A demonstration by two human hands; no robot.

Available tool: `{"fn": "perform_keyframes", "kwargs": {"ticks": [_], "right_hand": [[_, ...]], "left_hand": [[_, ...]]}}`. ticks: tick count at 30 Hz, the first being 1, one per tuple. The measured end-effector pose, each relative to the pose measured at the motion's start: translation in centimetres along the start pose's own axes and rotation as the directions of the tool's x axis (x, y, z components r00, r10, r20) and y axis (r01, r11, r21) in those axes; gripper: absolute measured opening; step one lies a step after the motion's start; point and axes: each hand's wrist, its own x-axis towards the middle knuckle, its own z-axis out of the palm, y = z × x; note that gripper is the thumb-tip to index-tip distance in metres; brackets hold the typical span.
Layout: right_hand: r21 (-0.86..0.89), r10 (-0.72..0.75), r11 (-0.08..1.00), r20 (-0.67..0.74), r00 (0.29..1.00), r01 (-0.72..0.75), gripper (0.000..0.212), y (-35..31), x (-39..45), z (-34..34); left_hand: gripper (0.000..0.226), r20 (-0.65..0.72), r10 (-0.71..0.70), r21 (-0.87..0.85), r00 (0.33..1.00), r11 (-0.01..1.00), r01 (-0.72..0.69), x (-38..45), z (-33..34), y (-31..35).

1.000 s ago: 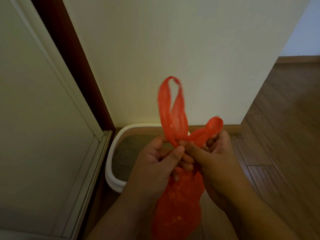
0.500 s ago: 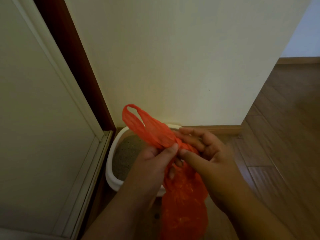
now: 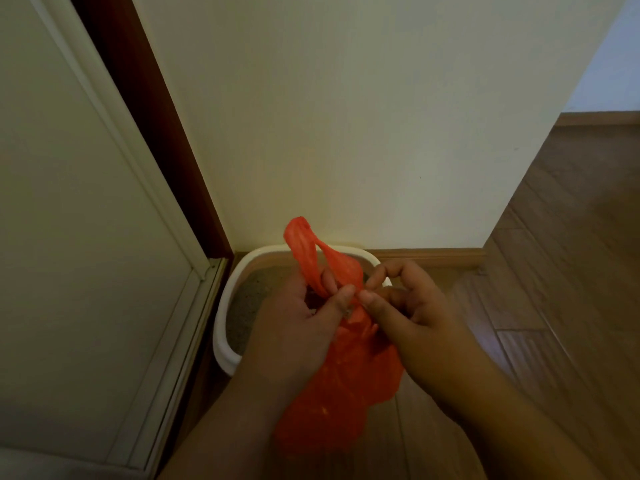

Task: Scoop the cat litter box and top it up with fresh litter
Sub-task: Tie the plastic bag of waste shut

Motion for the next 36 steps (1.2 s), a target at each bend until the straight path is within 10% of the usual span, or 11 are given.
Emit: {"fn": "perform_keyframes", "kwargs": {"ticks": [6,12,18,27,36], "right_hand": [[0.217,0.085,0.968,0.171,0.982,-0.122,0.039,-0.3,-0.2,-0.8],[0.018,0.071,0.997,0.175,0.982,-0.076,0.036,0.0,0.0,-1.0],[-0.093,0.017,0.996,0.011,1.0,-0.016,0.011,-0.3,0.2,-1.0],[0.313,0.164,0.942,-0.127,0.978,-0.118,0.032,-0.6,0.2,0.7],[0.433,0.269,0.894,-0.317,0.909,-0.113,0.035,0.1,1.5,-3.0]], "left_hand": [[0.015,-0.053,-0.038,-0.058,0.998,0.998,0.035,0.5,-0.5,-0.6],[0.012,-0.013,-0.102,-0.144,0.995,0.985,0.099,0.5,-0.5,-1.3],[0.019,0.071,-0.143,-0.195,0.987,0.969,0.155,0.2,-0.1,-0.9],[0.018,0.007,-0.173,-0.255,0.985,0.952,0.169,0.5,0.4,-1.2],[0.022,-0.275,-0.225,-0.238,0.935,0.958,0.16,2.0,-2.3,-1.9]]}}
